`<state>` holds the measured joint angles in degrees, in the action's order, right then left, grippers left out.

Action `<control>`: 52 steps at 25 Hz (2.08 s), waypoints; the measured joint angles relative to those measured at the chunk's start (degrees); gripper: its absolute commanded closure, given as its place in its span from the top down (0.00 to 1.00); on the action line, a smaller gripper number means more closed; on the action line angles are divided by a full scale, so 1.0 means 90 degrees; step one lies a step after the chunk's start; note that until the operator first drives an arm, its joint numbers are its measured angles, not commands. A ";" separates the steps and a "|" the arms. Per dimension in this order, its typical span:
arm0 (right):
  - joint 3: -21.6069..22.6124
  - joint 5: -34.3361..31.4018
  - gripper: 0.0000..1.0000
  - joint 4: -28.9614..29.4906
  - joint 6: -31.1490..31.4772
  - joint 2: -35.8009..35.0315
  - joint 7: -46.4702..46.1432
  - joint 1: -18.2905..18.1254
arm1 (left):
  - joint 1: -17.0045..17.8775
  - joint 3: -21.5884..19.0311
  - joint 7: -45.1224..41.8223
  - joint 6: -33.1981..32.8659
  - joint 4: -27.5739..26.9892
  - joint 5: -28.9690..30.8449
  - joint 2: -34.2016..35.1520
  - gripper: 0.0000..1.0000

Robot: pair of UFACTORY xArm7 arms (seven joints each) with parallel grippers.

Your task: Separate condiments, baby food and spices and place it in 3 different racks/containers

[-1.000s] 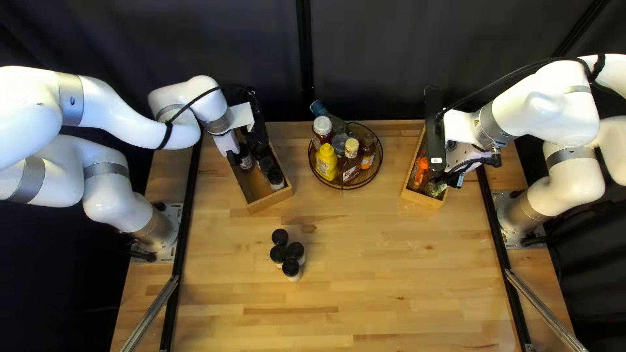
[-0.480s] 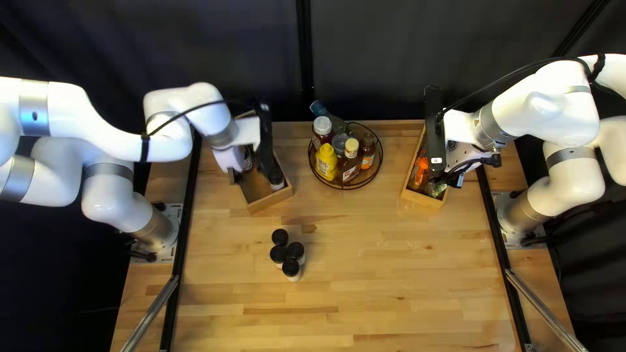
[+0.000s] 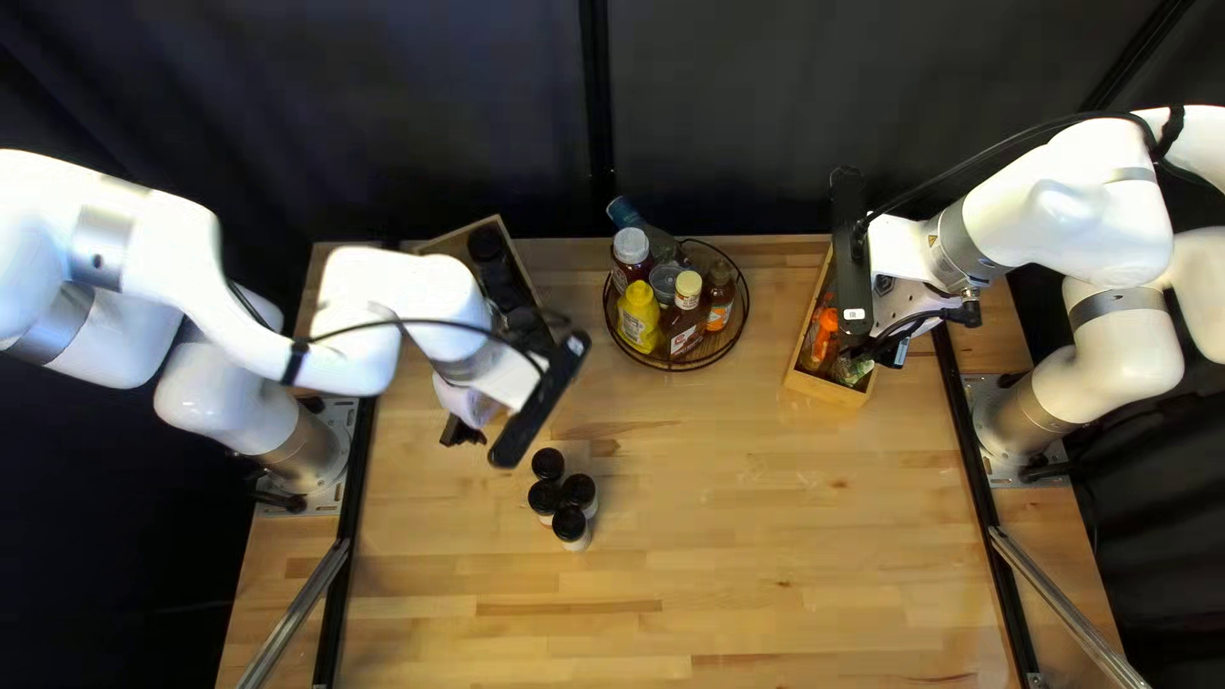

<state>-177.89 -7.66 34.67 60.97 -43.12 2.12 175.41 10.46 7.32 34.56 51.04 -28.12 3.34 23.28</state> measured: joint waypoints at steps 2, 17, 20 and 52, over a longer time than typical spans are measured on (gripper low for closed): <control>0.0000 0.0000 1.00 0.0000 0.0000 0.0000 0.0000 0.0000 | 0.0094 0.0030 0.0283 -0.0220 -0.0077 -0.0044 -0.0313 1.00; 0.0000 0.0000 1.00 0.0000 0.0000 0.0000 0.0000 0.0000 | 0.0549 -0.0013 0.1183 -0.1043 -0.0545 -0.0499 -0.1510 1.00; 0.0000 0.0000 1.00 0.0000 0.0000 0.0000 0.0000 0.0000 | 0.0581 -0.0061 0.1130 -0.1173 -0.0560 -0.0457 -0.1607 0.99; 0.0000 0.0000 1.00 0.0000 0.0000 0.0000 0.0000 0.0000 | -0.0369 0.0163 0.0610 0.0735 0.0073 0.0919 0.1130 0.00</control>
<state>-177.89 -7.66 34.67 60.97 -43.12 2.12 175.41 7.14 8.79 40.05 57.65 -27.47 11.60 33.45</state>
